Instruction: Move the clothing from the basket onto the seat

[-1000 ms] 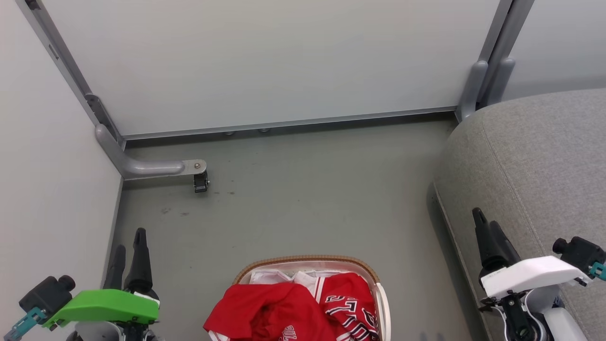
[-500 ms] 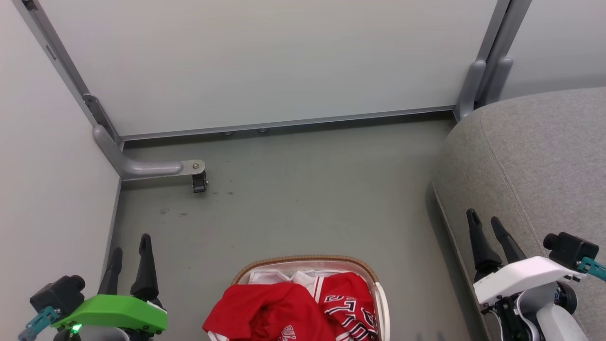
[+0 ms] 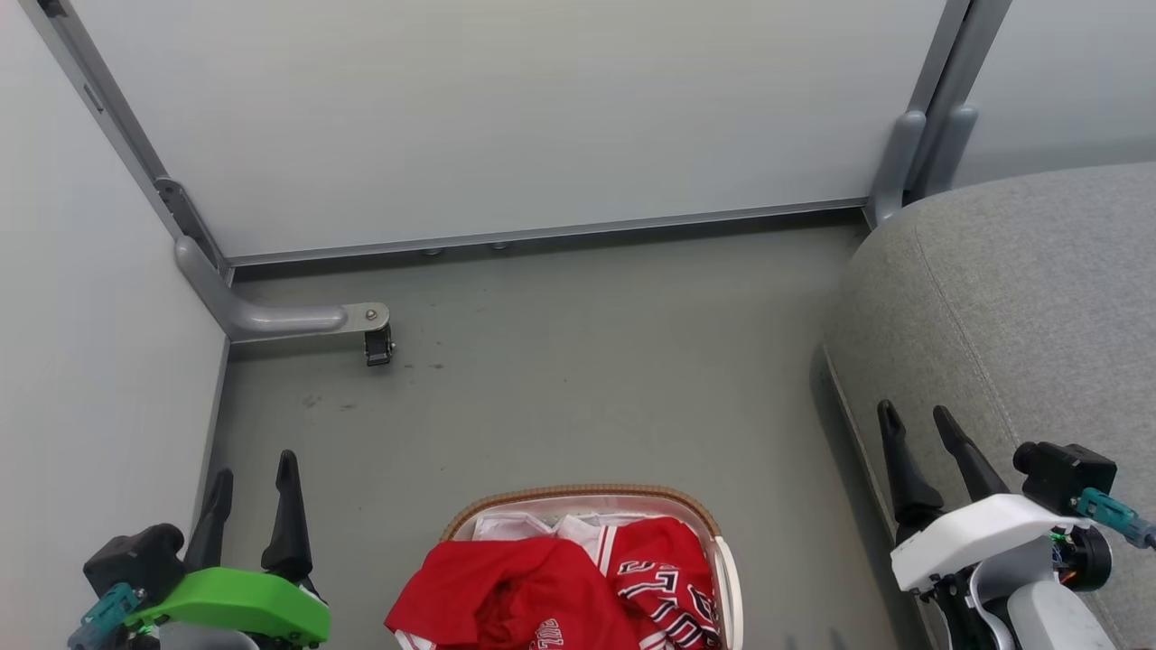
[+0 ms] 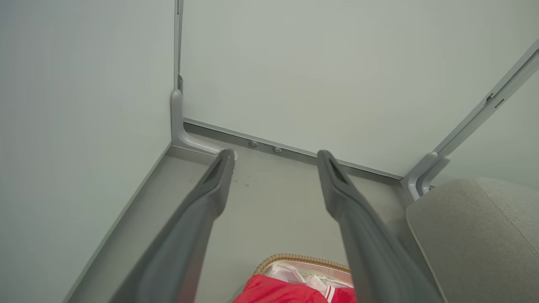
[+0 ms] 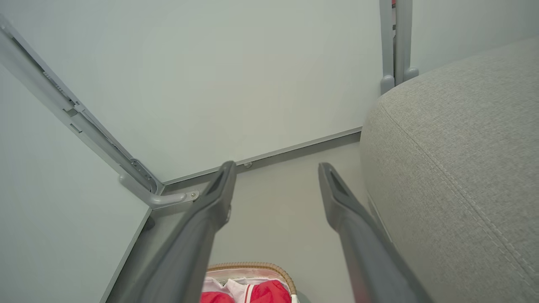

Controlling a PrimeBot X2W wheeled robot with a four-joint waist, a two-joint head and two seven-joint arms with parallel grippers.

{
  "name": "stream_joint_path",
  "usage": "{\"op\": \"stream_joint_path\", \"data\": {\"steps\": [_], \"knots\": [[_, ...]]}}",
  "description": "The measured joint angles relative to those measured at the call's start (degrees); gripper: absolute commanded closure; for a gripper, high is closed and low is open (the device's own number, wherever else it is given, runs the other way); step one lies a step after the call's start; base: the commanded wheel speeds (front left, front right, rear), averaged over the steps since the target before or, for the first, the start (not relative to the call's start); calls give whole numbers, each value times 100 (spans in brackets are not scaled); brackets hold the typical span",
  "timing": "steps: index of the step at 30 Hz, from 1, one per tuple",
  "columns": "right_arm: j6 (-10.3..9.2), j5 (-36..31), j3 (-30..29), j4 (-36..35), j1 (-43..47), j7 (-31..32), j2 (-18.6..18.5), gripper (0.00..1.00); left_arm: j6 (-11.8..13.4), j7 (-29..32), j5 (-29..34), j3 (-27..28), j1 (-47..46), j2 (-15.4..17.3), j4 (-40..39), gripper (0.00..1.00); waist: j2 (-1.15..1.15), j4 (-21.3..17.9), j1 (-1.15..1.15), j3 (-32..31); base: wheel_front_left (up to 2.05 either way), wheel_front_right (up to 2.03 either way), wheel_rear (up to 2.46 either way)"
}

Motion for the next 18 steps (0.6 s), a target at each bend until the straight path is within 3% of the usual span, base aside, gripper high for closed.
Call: {"op": "stream_joint_path", "data": {"steps": [18], "knots": [[0,-1051,-3,98,0,-248,23,0,0,-246,883,-31,86,-27,-82,0,0,-43,0,20,0,0,0]]}}
